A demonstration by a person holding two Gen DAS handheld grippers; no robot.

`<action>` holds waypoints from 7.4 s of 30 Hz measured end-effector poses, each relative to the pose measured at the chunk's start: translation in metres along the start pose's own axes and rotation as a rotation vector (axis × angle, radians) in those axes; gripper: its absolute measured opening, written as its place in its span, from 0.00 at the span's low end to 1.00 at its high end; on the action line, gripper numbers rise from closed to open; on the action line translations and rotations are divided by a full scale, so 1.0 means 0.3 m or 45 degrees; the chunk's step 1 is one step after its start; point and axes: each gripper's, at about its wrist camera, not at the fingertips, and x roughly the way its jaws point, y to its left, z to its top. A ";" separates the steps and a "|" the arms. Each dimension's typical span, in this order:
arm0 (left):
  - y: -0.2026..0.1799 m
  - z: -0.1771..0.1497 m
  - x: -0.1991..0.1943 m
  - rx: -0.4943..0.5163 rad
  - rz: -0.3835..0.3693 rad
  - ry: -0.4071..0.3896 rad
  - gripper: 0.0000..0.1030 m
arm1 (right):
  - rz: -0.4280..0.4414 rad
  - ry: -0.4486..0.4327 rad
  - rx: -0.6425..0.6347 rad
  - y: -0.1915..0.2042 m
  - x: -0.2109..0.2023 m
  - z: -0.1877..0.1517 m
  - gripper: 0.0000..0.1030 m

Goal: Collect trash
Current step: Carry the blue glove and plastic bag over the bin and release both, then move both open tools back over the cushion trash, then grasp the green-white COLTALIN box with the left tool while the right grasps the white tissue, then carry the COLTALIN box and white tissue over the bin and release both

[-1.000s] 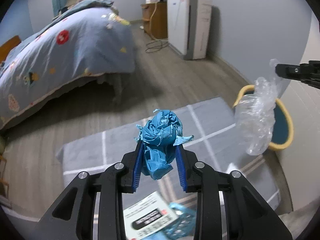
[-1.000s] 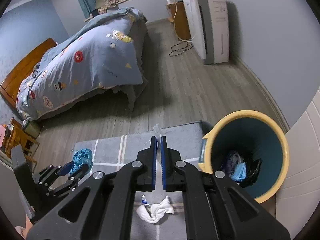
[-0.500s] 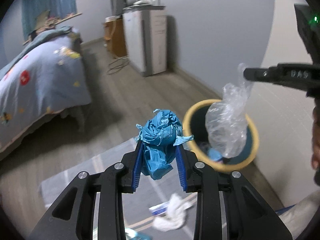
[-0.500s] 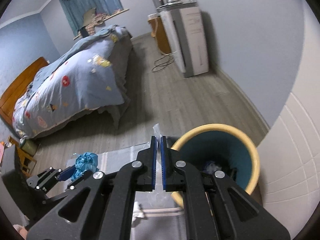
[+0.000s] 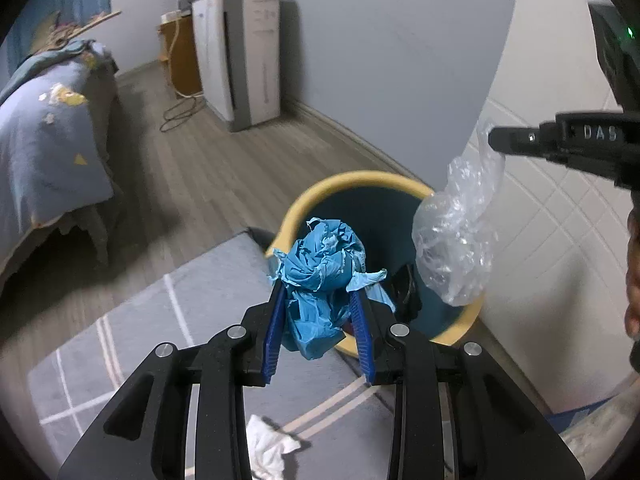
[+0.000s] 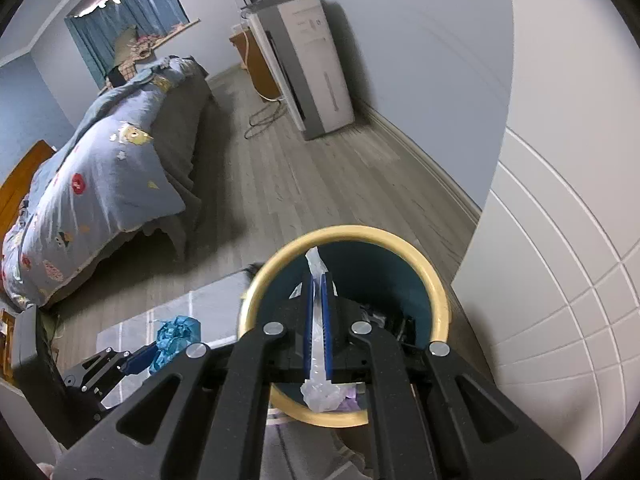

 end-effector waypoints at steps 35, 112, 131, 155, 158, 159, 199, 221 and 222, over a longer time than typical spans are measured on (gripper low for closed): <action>-0.049 -0.061 0.217 0.040 -0.019 0.105 0.81 | -0.142 0.174 0.107 -0.096 0.165 -0.061 0.49; 0.764 -0.726 -0.140 -0.428 0.450 0.474 0.94 | -0.105 0.704 -0.463 0.726 0.489 -0.694 0.59; 0.710 -0.703 -0.066 -0.294 0.384 0.498 0.94 | 0.015 0.446 -0.417 0.760 0.382 -0.497 0.15; 0.817 -0.601 -0.147 -0.537 0.397 0.243 0.80 | 0.183 0.332 -0.337 0.756 0.268 -0.357 0.15; 0.776 -0.545 -0.193 -0.497 0.409 0.162 0.80 | 0.180 0.291 -0.330 0.742 0.239 -0.326 0.15; 0.761 -0.524 -0.203 -0.481 0.416 0.140 0.80 | 0.173 0.269 -0.329 0.734 0.224 -0.309 0.15; 0.219 -0.115 -0.094 -0.011 -0.021 0.041 0.80 | -0.181 0.206 -0.041 -0.062 0.187 -0.039 0.15; 0.082 -0.110 0.145 0.094 -0.074 0.161 0.80 | -0.189 0.362 0.018 -0.153 0.325 -0.099 0.16; 0.079 -0.112 0.151 0.097 -0.068 0.155 0.80 | -0.182 0.365 0.036 -0.161 0.327 -0.097 0.16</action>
